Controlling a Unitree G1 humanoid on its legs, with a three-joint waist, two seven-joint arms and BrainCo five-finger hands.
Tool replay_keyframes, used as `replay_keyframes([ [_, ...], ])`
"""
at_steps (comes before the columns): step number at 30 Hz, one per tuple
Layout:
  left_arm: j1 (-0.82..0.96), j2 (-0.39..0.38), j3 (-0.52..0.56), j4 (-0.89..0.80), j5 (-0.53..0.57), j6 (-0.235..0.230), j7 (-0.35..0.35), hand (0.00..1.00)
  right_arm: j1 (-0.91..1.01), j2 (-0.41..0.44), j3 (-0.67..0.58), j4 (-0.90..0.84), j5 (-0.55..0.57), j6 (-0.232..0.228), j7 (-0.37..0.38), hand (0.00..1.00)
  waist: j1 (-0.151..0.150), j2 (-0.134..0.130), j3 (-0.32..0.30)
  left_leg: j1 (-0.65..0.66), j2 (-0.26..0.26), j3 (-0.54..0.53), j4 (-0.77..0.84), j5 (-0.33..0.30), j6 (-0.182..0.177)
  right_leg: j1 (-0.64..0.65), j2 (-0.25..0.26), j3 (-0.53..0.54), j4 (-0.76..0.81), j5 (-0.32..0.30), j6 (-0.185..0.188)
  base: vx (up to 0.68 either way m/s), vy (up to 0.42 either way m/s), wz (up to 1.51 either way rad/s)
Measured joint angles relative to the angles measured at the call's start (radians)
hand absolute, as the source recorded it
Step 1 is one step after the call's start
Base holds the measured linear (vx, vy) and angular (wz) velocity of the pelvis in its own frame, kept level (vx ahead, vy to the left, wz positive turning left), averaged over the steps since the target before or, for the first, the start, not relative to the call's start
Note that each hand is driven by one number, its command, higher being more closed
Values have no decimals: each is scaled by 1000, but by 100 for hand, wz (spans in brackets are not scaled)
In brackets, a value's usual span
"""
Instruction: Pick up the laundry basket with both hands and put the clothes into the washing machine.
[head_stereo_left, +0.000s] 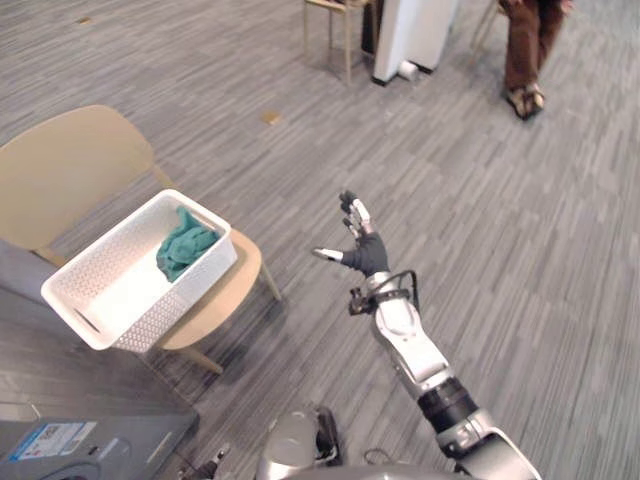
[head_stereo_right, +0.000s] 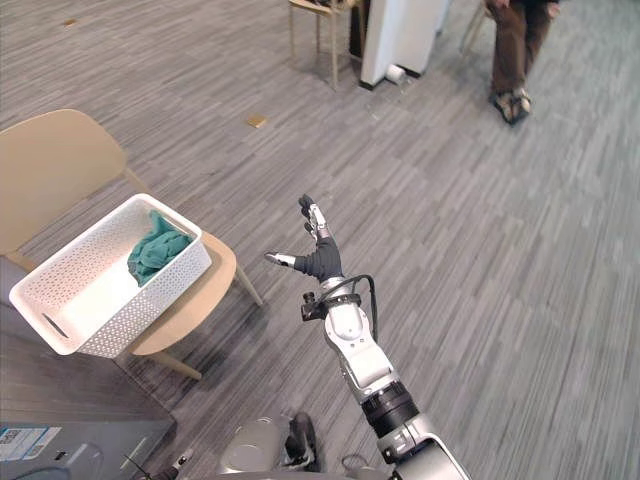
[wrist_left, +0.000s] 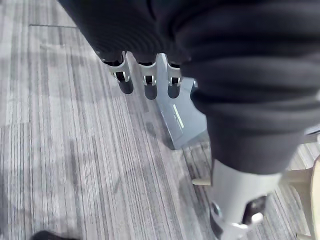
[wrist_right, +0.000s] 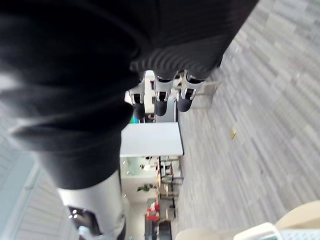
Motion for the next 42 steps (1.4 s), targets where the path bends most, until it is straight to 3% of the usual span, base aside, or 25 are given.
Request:
replay_keyframes([
  [2,18,5,-12,-3,0,-2,0,0,27,-1,-5,-55,5,-31,12,0,-19,-3,-29,60,-39,-105,-52,0,-5,-60,-125,-63,-22,-56,-123,364,-34,140],
  [3,19,18,-37,-7,0,-5,0,0,30,-3,-10,-91,7,-40,12,0,-34,-6,-38,70,-45,-170,-57,1,-10,-91,-134,-23,-100,-80,-165,286,-87,156],
  [4,19,21,-56,-8,1,-9,0,0,32,-3,-16,-109,10,-47,13,0,-41,-5,-39,73,-50,-213,-58,0,-16,-103,-130,8,-154,-85,-172,227,-106,144],
  [6,5,37,-100,-8,1,-13,0,0,51,-22,-39,-168,15,-64,13,0,-65,0,-47,75,-52,-332,-54,-1,-30,-128,-106,127,-364,-83,-172,271,-175,188],
  [8,-9,50,-137,-7,6,-23,1,0,65,-39,-59,-220,2,-68,10,0,-67,-10,-59,76,-56,-438,-48,-8,-56,-159,-96,257,-567,-38,-151,322,-240,191],
  [9,-10,58,-155,-4,15,-23,1,0,65,-48,-62,-238,-16,-68,8,0,-68,-16,-62,85,-56,-498,-41,-16,-79,-176,-97,325,-647,14,-134,345,-310,159],
  [11,-3,72,-169,7,34,-24,2,0,65,-51,-62,-240,-68,-68,0,0,-77,-32,-71,114,-61,-577,-44,-34,-124,-182,-115,336,-719,107,-103,337,-374,155],
  [12,12,88,-169,7,43,-26,1,0,64,-49,-62,-240,-101,-68,-15,0,-79,-68,-92,127,-76,-620,-50,-53,-155,-193,-132,322,-713,202,-120,319,-492,143],
  [13,26,107,-161,13,44,-30,2,0,65,-42,-64,-240,-125,-69,-21,0,-76,-103,-110,144,-84,-656,-48,-79,-187,-194,-144,309,-674,220,-67,370,-598,116],
  [16,44,55,-103,38,42,-32,1,0,59,-62,-100,-240,-144,-70,-32,0,-63,-23,-134,132,48,-719,-24,-106,-236,-170,-43,193,-651,149,-146,268,-423,67],
  [18,31,27,-56,49,38,-30,1,0,56,-65,-145,-237,-143,-68,-34,0,-76,-12,-119,72,92,-722,39,-66,-294,-150,-20,113,-665,138,-170,214,-380,90],
  [19,28,15,-39,49,29,-31,0,0,56,-74,-171,-231,-143,-66,-37,0,-81,-9,-108,40,110,-688,92,-36,-298,-119,-15,72,-684,137,-183,173,-356,117],
  [20,26,-5,-16,49,17,-31,0,0,59,-110,-210,-228,-143,-64,-42,0,-82,-5,-90,-6,155,-548,169,21,-272,-39,-8,8,-736,139,-201,172,-337,117],
  [21,25,-9,-13,49,14,-31,0,0,61,-125,-220,-228,-144,-64,-45,0,-81,-8,-85,-17,177,-482,194,39,-258,-8,-10,-16,-763,141,-205,150,-271,126],
  [22,25,-13,-20,49,11,-31,0,0,63,-148,-244,-225,-157,-64,-60,0,-80,-29,-74,-35,212,-359,211,43,-246,36,-19,-56,-808,144,-211,117,-192,107],
  [23,27,-9,-37,46,10,-32,1,0,62,-159,-277,-213,-170,-63,-72,0,-79,-39,-76,-52,213,-262,181,41,-243,58,-31,-88,-836,146,-212,103,-154,98],
  [25,32,1,-57,45,12,-33,-1,0,55,-193,-305,-164,-207,-55,-78,0,-78,-46,-74,-73,183,-197,65,43,-241,69,-45,-124,-865,150,-206,66,-14,67],
  [27,33,-1,-60,45,12,-32,-1,0,53,-240,-318,-110,-249,-28,-74,0,-65,-35,-75,-80,135,-210,-70,113,-228,71,-53,-136,-882,150,-195,73,99,24],
  [29,37,9,-65,47,12,-33,-4,0,53,-252,-322,-69,-288,1,-71,0,-57,-64,-75,-61,93,-210,-126,147,-219,79,-78,-150,-920,175,-159,144,118,23],
  [30,28,30,-70,45,12,-33,-19,0,15,-269,-323,-20,-319,15,-65,0,-54,-88,-57,-67,73,-206,-111,152,-213,111,-83,-163,-988,211,-146,136,98,29],
  [31,28,37,-71,45,11,-33,-22,0,-3,-270,-323,3,-327,20,-62,0,-52,-92,-54,-67,68,-204,-101,152,-212,125,-85,-164,-1004,218,-144,125,92,15],
  [37,14,44,-85,36,11,-33,-45,0,-61,-328,-323,100,-397,35,-52,0,-24,-95,-52,-81,57,-212,-31,118,-191,160,-101,-173,-1021,222,-129,51,43,5],
  [39,15,36,-109,43,12,-32,-52,0,-55,-342,-328,158,-424,49,-43,0,-25,-74,-52,-71,68,-226,-18,39,-188,134,-103,-168,-922,157,-115,14,88,0],
  [41,7,65,-161,44,26,-29,-68,0,-17,-338,-333,212,-475,86,-16,0,-30,-91,-39,-43,54,-239,-21,8,-182,27,-173,-151,-619,68,-137,42,114,13],
  [42,7,71,-175,44,34,-29,-68,0,-15,-337,-330,216,-481,95,-9,0,-36,-94,-37,-36,50,-239,-20,12,-179,1,-190,-140,-549,67,-139,117,138,20],
])
